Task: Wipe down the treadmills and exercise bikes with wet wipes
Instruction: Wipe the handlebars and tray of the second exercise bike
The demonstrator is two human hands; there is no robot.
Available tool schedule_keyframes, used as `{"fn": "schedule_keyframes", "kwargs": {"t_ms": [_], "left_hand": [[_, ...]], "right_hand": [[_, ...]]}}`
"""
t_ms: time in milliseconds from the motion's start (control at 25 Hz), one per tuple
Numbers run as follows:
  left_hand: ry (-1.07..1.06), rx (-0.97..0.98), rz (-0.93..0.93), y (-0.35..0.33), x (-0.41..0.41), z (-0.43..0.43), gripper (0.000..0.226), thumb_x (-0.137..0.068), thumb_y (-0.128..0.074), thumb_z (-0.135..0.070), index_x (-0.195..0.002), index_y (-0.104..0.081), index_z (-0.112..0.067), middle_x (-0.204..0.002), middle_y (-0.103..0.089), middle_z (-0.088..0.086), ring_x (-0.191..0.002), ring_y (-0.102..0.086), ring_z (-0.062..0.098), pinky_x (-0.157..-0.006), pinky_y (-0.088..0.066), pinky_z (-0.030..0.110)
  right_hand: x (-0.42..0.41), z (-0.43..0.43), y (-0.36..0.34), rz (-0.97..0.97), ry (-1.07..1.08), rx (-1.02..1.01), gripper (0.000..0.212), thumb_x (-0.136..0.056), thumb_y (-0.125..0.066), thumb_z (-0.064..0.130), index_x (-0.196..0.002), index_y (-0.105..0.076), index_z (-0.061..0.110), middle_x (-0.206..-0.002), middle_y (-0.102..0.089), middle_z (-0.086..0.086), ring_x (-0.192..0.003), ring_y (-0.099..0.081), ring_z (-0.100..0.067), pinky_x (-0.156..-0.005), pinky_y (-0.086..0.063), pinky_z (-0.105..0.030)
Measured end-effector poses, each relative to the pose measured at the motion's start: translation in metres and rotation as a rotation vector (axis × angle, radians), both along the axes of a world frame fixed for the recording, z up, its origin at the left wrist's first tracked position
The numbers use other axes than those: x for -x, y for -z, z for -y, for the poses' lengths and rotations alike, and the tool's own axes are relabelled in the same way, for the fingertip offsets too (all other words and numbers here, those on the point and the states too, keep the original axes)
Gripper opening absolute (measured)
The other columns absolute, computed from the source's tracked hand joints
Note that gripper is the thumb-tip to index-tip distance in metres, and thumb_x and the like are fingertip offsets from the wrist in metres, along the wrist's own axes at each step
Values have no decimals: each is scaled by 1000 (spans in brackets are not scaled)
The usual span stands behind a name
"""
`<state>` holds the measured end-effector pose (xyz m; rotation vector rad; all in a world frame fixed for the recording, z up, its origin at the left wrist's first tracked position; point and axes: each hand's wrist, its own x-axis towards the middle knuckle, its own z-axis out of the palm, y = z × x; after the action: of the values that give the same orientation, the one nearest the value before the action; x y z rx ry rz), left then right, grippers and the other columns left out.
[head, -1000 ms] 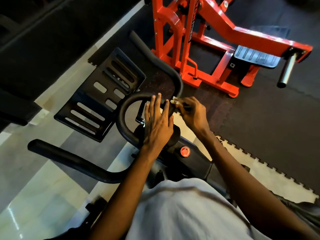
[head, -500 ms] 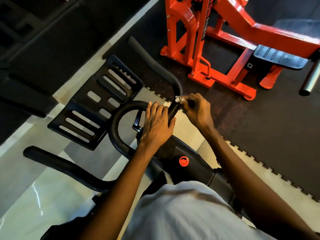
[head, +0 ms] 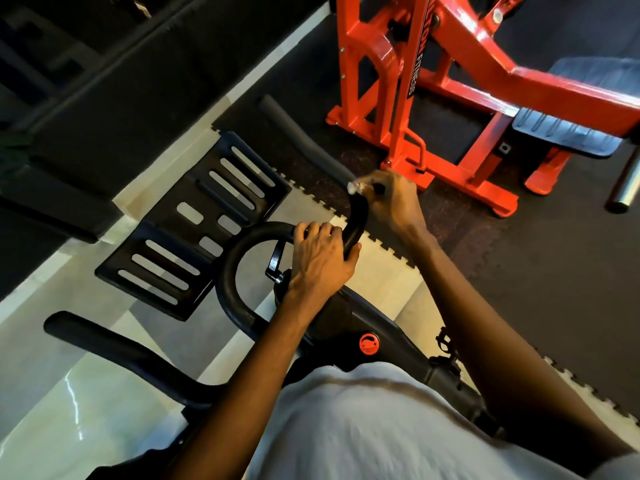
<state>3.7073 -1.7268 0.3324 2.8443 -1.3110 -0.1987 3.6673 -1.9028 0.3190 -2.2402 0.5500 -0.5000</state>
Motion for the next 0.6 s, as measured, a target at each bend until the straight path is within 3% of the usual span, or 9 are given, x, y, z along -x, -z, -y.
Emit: {"fn": "schedule_keyframes", "kwargs": {"t_ms": [120,360,600], "left_hand": [[-1,20,-18,-1,-2,3,47,-100,-43,-56,-115,-64,-17,-120,-64,3,-119,-52,21,-109,-23,43],[-19,72,-66,0,-4,3,49,-102,-42,-54,-116,-67,-15,-123,-65,5,-121,-52,22,-111,-22,42],[15,87,-160,-22,-58,-34,49,-104,-39,-51,-141,-53,-21,-144,-52,3,-138,-38,19,-119,-9,38]], "right_hand": [[25,-8,3,-17,-14,71,17,-96,-66,14,-107,-73,24,-97,-64,9,-80,-59,-2,-68,-47,-13],[-48,2,-10,12,-83,159,20,-95,-62,10,-110,-73,19,-107,-66,1,-90,-58,-5,-78,-51,-23],[-54,2,-16,9,-129,169,20,-93,-62,6,-107,-71,18,-107,-67,-1,-96,-63,-12,-81,-46,-18]]}}
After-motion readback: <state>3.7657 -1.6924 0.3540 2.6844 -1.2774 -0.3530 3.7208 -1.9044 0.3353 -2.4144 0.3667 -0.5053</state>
